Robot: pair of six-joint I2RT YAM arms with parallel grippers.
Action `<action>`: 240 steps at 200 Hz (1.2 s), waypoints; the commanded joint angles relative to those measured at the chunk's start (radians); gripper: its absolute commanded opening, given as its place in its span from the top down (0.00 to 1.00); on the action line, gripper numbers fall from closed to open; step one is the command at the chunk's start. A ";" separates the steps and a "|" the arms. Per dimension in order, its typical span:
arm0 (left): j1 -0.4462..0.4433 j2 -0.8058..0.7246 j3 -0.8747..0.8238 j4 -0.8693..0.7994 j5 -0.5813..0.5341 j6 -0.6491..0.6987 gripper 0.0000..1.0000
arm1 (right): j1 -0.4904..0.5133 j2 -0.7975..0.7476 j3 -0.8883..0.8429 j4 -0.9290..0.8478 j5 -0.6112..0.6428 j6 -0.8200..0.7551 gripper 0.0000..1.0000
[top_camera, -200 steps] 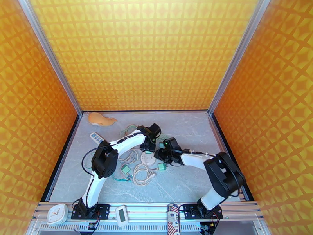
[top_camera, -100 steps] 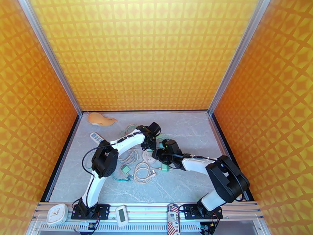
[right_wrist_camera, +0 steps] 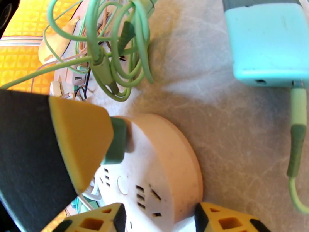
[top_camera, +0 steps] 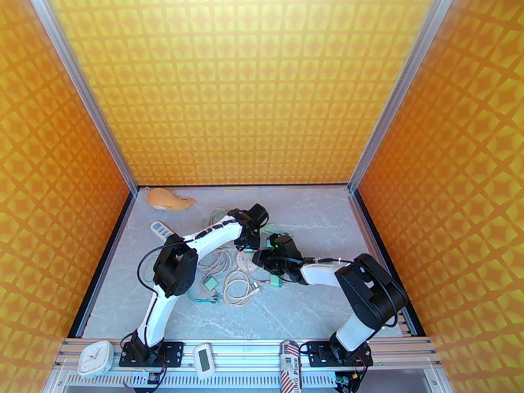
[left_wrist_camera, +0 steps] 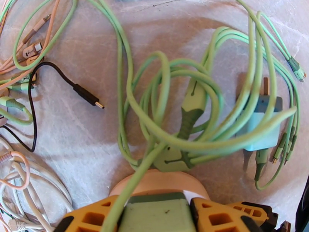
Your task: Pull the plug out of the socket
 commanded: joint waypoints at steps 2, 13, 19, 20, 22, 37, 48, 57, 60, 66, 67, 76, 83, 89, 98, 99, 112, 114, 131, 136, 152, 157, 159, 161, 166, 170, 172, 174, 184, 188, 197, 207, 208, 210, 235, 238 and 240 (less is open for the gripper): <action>-0.024 -0.019 0.003 0.079 0.113 -0.024 1.00 | 0.023 0.040 0.011 0.106 -0.088 0.016 0.48; -0.024 -0.019 -0.003 0.082 0.114 -0.024 1.00 | 0.023 0.052 0.007 0.139 -0.105 0.035 0.48; -0.024 -0.020 -0.007 0.084 0.115 -0.024 1.00 | 0.023 0.058 0.007 0.159 -0.114 0.045 0.48; -0.024 -0.020 -0.008 0.084 0.114 -0.025 1.00 | 0.023 0.059 0.007 0.161 -0.117 0.047 0.48; -0.024 -0.020 -0.010 0.086 0.114 -0.024 1.00 | 0.023 0.061 0.007 0.170 -0.121 0.051 0.48; -0.024 -0.020 -0.020 0.098 0.116 -0.022 1.00 | 0.023 0.078 0.002 0.241 -0.152 0.083 0.48; -0.024 -0.018 -0.026 0.101 0.117 -0.023 1.00 | 0.023 0.086 -0.001 0.275 -0.153 0.102 0.48; -0.025 -0.019 -0.029 0.107 0.118 -0.024 1.00 | 0.023 0.089 -0.002 0.293 -0.147 0.110 0.50; -0.026 -0.021 -0.033 0.110 0.119 -0.024 1.00 | 0.023 0.092 0.000 0.296 -0.144 0.113 0.50; -0.026 -0.022 -0.036 0.114 0.122 -0.025 1.00 | 0.023 0.097 0.003 0.301 -0.141 0.116 0.52; -0.026 -0.022 -0.036 0.114 0.122 -0.025 1.00 | 0.023 0.098 0.003 0.302 -0.140 0.116 0.52; -0.028 -0.022 -0.040 0.117 0.125 -0.026 1.00 | 0.023 0.110 0.009 0.308 -0.135 0.124 0.55; -0.028 -0.022 -0.040 0.118 0.129 -0.026 1.00 | 0.023 0.121 0.014 0.310 -0.129 0.129 0.57; -0.029 -0.021 -0.040 0.118 0.132 -0.026 1.00 | 0.023 0.130 0.017 0.302 -0.120 0.132 0.59; -0.029 -0.021 -0.038 0.117 0.132 -0.025 1.00 | 0.023 0.143 0.028 0.262 -0.106 0.133 0.62; -0.029 -0.021 -0.038 0.116 0.132 -0.026 1.00 | 0.023 0.145 0.030 0.251 -0.105 0.133 0.62; -0.029 -0.023 -0.037 0.115 0.132 -0.028 1.00 | 0.023 0.167 0.045 0.173 -0.085 0.125 0.64; -0.029 -0.024 -0.036 0.114 0.132 -0.028 1.00 | 0.023 0.171 0.045 0.161 -0.082 0.125 0.65; -0.030 -0.024 -0.029 0.105 0.133 -0.028 1.00 | 0.023 0.196 0.056 0.064 -0.060 0.118 0.71; -0.031 -0.024 -0.026 0.102 0.133 -0.027 1.00 | 0.023 0.205 0.061 0.023 -0.056 0.114 0.72; -0.030 -0.023 -0.019 0.097 0.132 -0.024 1.00 | 0.023 0.223 0.071 -0.059 -0.048 0.103 0.73; -0.031 -0.023 -0.016 0.096 0.133 -0.023 1.00 | 0.023 0.226 0.071 -0.071 -0.048 0.100 0.74; -0.031 -0.023 -0.014 0.094 0.132 -0.023 1.00 | 0.023 0.227 0.071 -0.081 -0.047 0.100 0.74; -0.030 -0.022 -0.013 0.093 0.132 -0.022 1.00 | 0.023 0.228 0.072 -0.090 -0.044 0.099 0.74; -0.031 -0.021 -0.009 0.091 0.132 -0.020 1.00 | 0.023 0.231 0.077 -0.122 -0.035 0.096 0.75; -0.031 -0.020 -0.005 0.088 0.132 -0.018 1.00 | 0.023 0.232 0.083 -0.153 -0.025 0.094 0.76; -0.031 -0.019 -0.004 0.087 0.132 -0.017 1.00 | 0.023 0.233 0.087 -0.166 -0.020 0.092 0.76; -0.030 -0.019 -0.001 0.085 0.132 -0.016 1.00 | 0.023 0.234 0.090 -0.179 -0.016 0.089 0.76; -0.031 -0.015 0.012 0.073 0.125 -0.008 1.00 | 0.022 0.242 0.103 -0.237 -0.003 0.086 0.76; -0.032 -0.014 0.019 0.068 0.123 -0.005 1.00 | 0.023 0.245 0.107 -0.256 0.001 0.086 0.76; -0.031 -0.010 0.033 0.053 0.113 0.005 1.00 | 0.023 0.258 0.118 -0.292 0.007 0.088 0.76; -0.032 -0.009 0.048 0.040 0.098 0.019 1.00 | 0.023 0.270 0.131 -0.324 0.009 0.083 0.76; -0.032 -0.009 0.049 0.039 0.097 0.020 1.00 | 0.024 0.271 0.132 -0.327 0.010 0.082 0.76; -0.031 -0.008 0.051 0.036 0.092 0.023 1.00 | 0.024 0.273 0.135 -0.335 0.009 0.082 0.76; -0.039 -0.015 0.071 0.010 0.025 0.070 1.00 | 0.024 0.292 0.162 -0.400 0.023 0.070 0.76; -0.039 -0.017 0.072 0.008 0.016 0.074 1.00 | 0.024 0.294 0.164 -0.407 0.022 0.069 0.77; -0.041 -0.018 0.072 0.008 0.011 0.082 1.00 | 0.024 0.295 0.166 -0.410 0.023 0.069 0.77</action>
